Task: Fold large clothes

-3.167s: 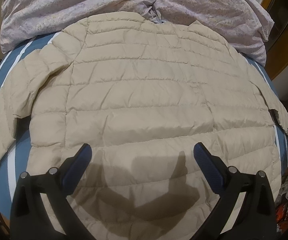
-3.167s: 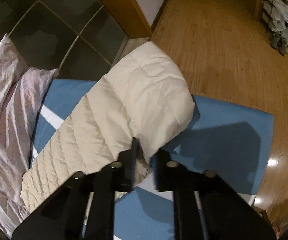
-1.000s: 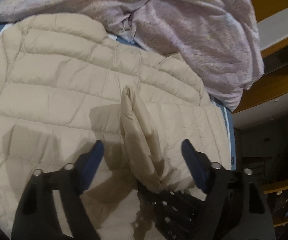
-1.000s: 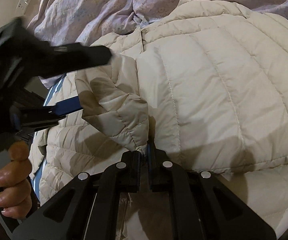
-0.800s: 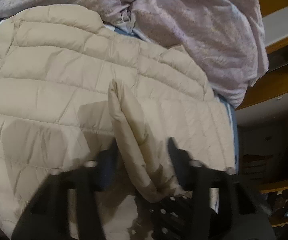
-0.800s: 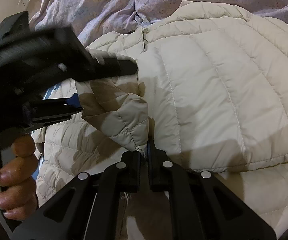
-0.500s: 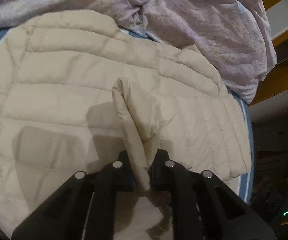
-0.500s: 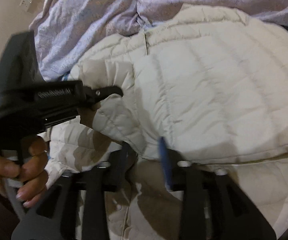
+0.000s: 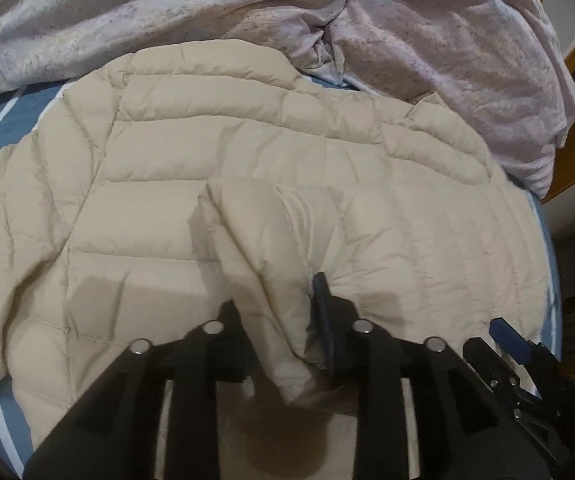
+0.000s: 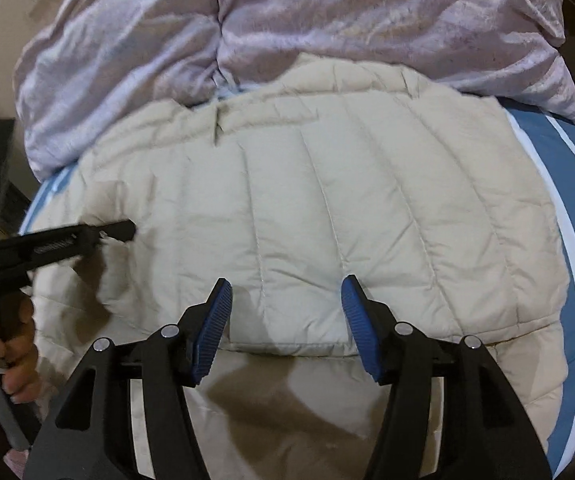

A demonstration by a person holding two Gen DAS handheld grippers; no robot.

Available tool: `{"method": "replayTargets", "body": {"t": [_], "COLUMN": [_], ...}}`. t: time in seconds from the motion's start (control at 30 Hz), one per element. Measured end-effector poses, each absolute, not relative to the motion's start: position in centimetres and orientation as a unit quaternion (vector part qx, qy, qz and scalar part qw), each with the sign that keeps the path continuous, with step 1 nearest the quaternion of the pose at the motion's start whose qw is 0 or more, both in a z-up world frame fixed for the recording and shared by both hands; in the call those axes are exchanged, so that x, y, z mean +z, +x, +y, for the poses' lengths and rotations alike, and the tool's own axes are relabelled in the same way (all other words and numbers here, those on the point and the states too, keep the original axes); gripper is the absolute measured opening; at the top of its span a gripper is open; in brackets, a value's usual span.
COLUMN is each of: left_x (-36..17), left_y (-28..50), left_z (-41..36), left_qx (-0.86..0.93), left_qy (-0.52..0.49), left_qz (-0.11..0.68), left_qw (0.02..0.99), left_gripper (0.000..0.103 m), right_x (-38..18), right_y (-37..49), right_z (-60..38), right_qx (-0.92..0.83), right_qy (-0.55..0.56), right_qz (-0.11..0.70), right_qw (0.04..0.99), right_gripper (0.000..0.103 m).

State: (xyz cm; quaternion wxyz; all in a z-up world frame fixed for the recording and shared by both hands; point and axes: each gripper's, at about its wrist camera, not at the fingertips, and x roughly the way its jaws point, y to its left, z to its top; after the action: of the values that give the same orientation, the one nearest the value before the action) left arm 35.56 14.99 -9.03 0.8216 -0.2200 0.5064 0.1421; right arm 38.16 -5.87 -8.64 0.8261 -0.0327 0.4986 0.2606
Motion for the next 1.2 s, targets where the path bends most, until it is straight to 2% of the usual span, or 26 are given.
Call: {"method": "replayTargets", "body": {"t": [0.1,0.4,0.67,0.8,0.9,1.2], "left_x": [-9.4,-7.4,-5.4,-5.4,-5.6,-7.2], "left_y": [35.4,31.6,22.2,16.6,12.1,-1.0], "left_z": [15.0,16.2,22.4,25.6,28.0,34.8], "left_qx": [0.149,0.175,0.263,0.321,0.366,0.486], "left_qy": [-0.211,-0.205,-0.233,-0.253,-0.270,-0.344], "left_qz": [0.506,0.490,0.462,0.454,0.449,0.422], "left_qw": [0.823,0.829,0.814,0.792,0.769,0.684], "left_gripper": [0.043,0.060,0.062,0.062,0.062,0.062], "right_x": [-9.6,-8.9,-7.0,-8.3,-9.4,-6.7], "right_y": [37.8,37.2,34.3,32.8,32.2,31.2], "right_z": [-5.2,-4.3,0.2,3.6,4.9,3.3], "right_qx": [0.252,0.233,0.287,0.295,0.277,0.282], "right_qy": [-0.065,-0.092,-0.101,-0.152,-0.195,-0.149], "right_qz": [0.494,0.499,0.477,0.482,0.482,0.484], "right_qw": [0.830,0.830,0.825,0.811,0.808,0.815], "right_gripper": [0.060,0.062,0.062,0.069,0.069,0.074]}}
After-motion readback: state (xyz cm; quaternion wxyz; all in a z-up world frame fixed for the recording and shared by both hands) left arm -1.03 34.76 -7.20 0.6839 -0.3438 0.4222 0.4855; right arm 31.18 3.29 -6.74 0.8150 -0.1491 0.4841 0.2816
